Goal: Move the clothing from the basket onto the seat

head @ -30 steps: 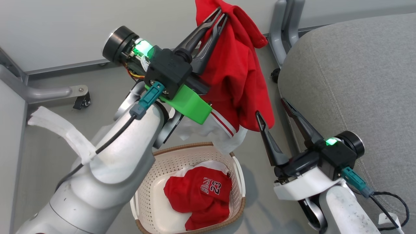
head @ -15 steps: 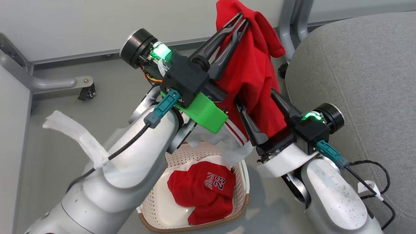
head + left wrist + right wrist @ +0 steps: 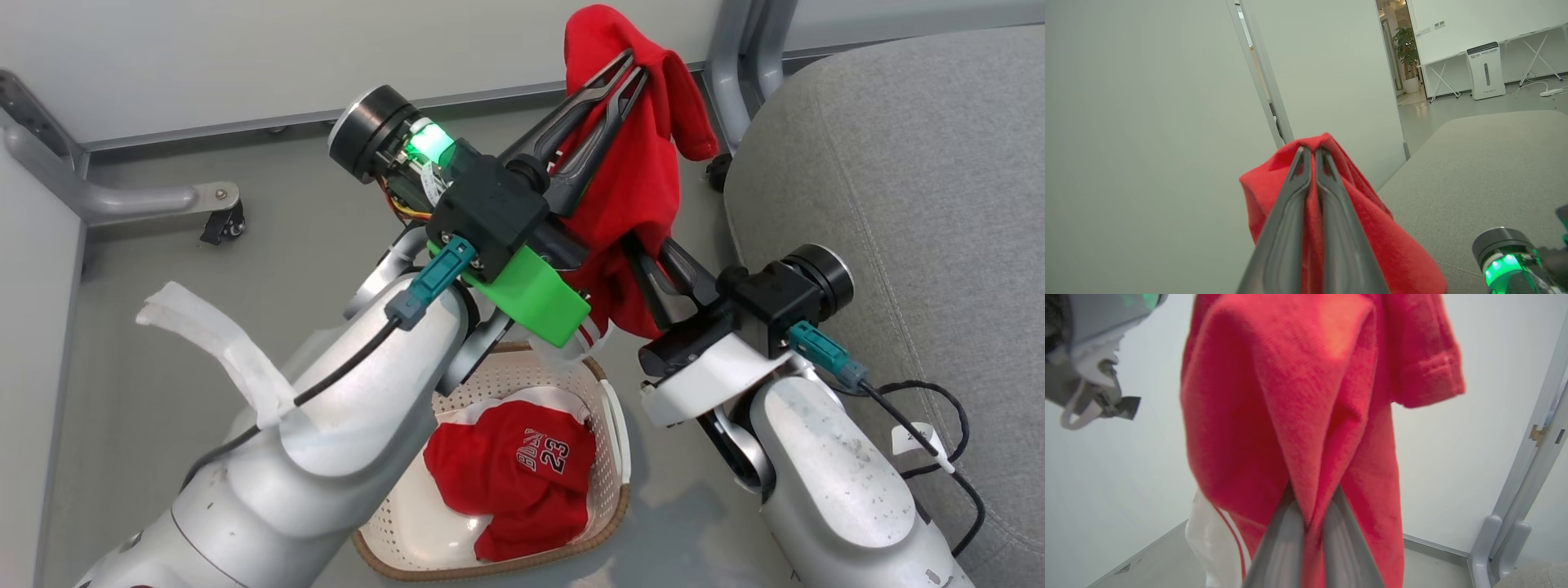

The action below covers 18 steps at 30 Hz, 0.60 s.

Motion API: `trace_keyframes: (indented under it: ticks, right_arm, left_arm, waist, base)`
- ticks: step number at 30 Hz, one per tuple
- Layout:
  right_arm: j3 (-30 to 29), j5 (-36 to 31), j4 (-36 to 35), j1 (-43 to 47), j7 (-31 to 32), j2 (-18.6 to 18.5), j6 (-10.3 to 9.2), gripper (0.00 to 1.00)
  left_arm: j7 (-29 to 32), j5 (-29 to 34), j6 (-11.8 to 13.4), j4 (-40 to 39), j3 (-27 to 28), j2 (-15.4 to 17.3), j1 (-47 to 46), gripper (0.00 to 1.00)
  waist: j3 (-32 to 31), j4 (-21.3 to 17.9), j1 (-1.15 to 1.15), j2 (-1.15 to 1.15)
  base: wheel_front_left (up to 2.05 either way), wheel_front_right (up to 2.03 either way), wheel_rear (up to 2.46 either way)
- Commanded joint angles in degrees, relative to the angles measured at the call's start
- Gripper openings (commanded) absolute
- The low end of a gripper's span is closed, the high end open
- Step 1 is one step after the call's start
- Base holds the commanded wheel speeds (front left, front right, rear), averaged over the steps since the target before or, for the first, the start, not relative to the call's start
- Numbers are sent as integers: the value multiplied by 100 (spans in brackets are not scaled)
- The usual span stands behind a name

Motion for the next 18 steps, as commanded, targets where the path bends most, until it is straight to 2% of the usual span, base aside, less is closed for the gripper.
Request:
trace_keyframes:
  ticks: [1,11,12,13,18]
  right_arm:
    - [-6,16,23,71,-15,-19,-2,0]
    - [-12,49,-12,195,-15,-18,-2,0]
    - [-24,52,-10,200,-16,-19,-2,0]
    - [-31,53,-7,201,-15,-19,-2,0]
    - [-48,67,2,243,-16,-18,-2,0]
  left_arm:
    - [-34,-31,12,29,-23,-11,106,0]
    - [-48,-108,2,189,-77,19,158,0]
    - [-64,-100,18,189,-83,19,155,84]
    - [-76,-88,30,186,-91,16,157,100]
    - [-98,-52,36,201,-162,23,190,100]
  waist:
    - [-9,-13,0,46]
    - [-4,-74,0,46]
    - [-4,-76,0,46]
    - [-6,-76,0,46]
    - [-39,-81,0,46]
  base:
    - [0,0,0]
    - [0,0,0]
    - [0,0,0]
    - [0,0,0]
    - [0,0,0]
